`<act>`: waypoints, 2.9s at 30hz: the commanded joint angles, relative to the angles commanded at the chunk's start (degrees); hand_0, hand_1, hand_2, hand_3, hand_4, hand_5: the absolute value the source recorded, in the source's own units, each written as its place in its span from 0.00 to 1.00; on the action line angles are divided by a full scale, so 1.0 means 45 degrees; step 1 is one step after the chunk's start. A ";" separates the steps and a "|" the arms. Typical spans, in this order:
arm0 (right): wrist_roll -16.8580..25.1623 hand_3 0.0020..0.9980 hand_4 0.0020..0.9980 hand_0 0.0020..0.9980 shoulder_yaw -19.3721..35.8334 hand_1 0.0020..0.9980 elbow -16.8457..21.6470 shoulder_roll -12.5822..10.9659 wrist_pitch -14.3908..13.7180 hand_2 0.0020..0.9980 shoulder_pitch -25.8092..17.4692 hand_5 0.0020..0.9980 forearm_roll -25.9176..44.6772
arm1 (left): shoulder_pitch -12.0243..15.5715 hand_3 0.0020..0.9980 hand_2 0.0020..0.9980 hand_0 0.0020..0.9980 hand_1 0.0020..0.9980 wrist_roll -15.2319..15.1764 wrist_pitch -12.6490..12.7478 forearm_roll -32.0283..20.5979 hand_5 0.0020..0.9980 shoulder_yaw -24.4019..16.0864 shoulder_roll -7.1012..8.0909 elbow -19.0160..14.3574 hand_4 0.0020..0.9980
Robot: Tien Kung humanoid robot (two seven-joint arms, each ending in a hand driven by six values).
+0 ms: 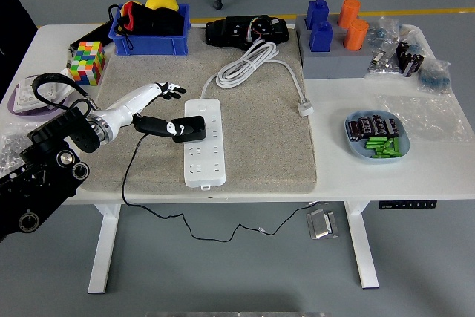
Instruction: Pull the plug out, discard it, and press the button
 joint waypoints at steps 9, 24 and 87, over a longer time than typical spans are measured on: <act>0.0006 0.71 0.89 0.77 -0.0110 0.73 -0.0011 -0.0039 0.0010 0.72 0.0033 0.66 0.0025 | -0.0657 0.85 0.79 0.90 0.88 -0.0381 0.0867 0.0527 0.34 0.1023 -0.0462 0.1172 1.00; 0.0002 0.71 0.89 0.77 -0.0203 0.73 -0.0028 -0.0097 -0.0008 0.72 -0.0032 0.66 0.0052 | -0.1405 0.71 0.62 0.80 0.68 -0.0197 0.1428 0.1022 0.00 0.2195 -0.0759 0.2163 0.90; -0.0010 0.71 0.89 0.77 -0.0039 0.73 -0.0002 0.0008 -0.0001 0.72 -0.0033 0.66 0.0055 | -0.0918 0.63 0.56 0.60 0.60 -0.0662 0.2176 -0.1246 0.00 0.0260 -0.0571 0.4538 0.79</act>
